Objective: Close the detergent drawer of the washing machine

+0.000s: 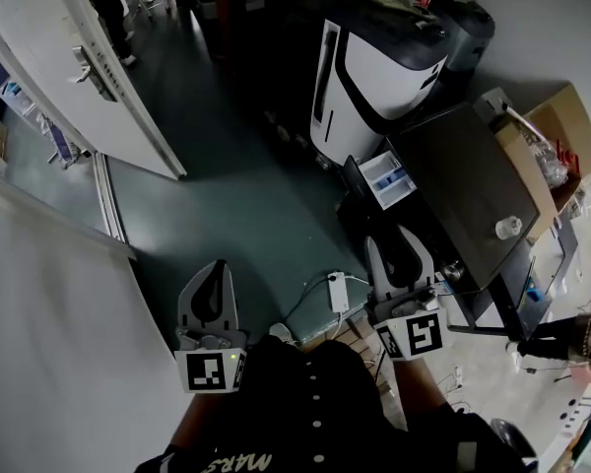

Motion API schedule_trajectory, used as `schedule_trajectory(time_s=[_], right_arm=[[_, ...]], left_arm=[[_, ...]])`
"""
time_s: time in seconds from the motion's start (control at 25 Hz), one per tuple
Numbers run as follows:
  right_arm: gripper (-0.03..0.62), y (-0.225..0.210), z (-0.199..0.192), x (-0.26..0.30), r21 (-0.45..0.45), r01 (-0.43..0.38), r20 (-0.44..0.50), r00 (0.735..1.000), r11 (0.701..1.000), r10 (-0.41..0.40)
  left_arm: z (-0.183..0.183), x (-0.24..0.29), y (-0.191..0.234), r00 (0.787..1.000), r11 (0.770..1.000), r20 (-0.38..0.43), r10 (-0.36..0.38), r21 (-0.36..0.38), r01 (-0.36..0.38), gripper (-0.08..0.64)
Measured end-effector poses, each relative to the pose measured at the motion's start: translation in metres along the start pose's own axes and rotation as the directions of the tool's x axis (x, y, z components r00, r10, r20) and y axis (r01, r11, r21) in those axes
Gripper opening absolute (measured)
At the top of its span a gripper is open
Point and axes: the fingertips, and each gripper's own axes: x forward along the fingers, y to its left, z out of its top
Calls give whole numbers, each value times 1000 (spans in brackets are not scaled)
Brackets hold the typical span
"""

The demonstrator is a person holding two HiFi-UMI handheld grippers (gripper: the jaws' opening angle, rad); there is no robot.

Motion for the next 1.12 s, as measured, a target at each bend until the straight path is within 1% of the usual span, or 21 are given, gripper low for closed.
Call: schedule_trajectory(time_s=[0.08, 0.2, 0.56, 0.76, 0.96, 1.12], right_arm=[[144, 1, 5, 8, -5, 5, -3, 1000, 1000, -5], [144, 3, 2, 16, -13, 9, -21, 1000, 1000, -10], [144, -10, -11, 38, -15, 15, -37, 999, 1000, -16], [144, -41, -21, 61, -7, 26, -36, 999, 1000, -27], [144, -81, -29, 83, 5, 65, -40, 997, 998, -65], [144, -119, -28, 102, 4, 91, -38, 995, 996, -91]], left_arm=[[3, 3, 9, 1000, 1000, -2, 4, -1, -4, 14], [1, 7, 18, 1000, 1000, -7, 11, -10, -11, 14], [-9, 32, 26, 999, 1000, -34, 10, -13, -11, 14], [-12, 69, 23, 999, 1000, -44, 13, -5, -13, 14], [-6, 121, 12, 999, 999, -37, -29, 21, 30, 14], [0, 170, 4, 998, 999, -41, -45, 19, 46, 14]])
